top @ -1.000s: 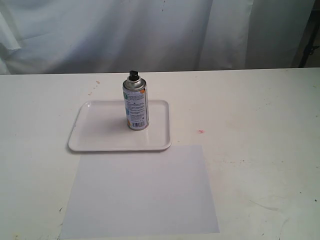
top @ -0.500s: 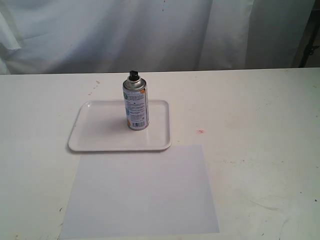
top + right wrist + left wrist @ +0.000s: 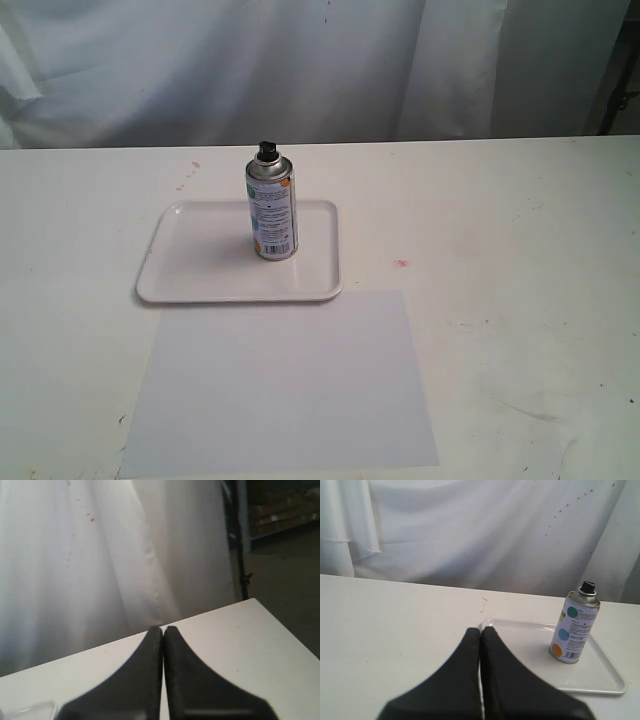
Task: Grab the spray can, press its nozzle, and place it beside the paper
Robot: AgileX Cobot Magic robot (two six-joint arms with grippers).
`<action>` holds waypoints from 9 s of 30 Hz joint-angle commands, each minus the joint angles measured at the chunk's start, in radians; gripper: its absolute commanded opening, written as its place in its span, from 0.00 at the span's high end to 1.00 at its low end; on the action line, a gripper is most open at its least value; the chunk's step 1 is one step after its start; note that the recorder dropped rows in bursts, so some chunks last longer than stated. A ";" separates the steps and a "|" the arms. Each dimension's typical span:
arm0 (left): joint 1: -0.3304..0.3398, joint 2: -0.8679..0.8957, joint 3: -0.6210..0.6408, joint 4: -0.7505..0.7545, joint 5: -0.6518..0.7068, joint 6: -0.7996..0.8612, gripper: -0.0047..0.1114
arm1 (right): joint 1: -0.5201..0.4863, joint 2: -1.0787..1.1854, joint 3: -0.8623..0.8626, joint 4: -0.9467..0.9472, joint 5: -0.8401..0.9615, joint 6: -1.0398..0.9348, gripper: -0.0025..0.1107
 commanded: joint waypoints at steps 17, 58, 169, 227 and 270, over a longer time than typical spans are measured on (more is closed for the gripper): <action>0.003 -0.002 0.003 -0.006 -0.008 0.006 0.96 | -0.084 -0.144 0.061 0.122 -0.029 -0.092 0.98; 0.003 -0.002 0.003 -0.006 -0.008 0.006 0.96 | -0.138 -0.391 0.457 1.009 -0.159 -1.179 0.98; -0.129 -0.190 0.190 0.788 -0.049 -0.761 0.96 | -0.187 -0.439 0.457 0.930 0.009 -1.120 0.98; -0.124 -0.190 0.190 0.829 0.012 -0.708 0.96 | -0.187 -0.439 0.457 0.934 0.009 -1.120 0.98; -0.124 -0.190 0.190 0.829 0.012 -0.708 0.96 | -0.187 -0.439 0.457 0.934 0.009 -1.120 0.98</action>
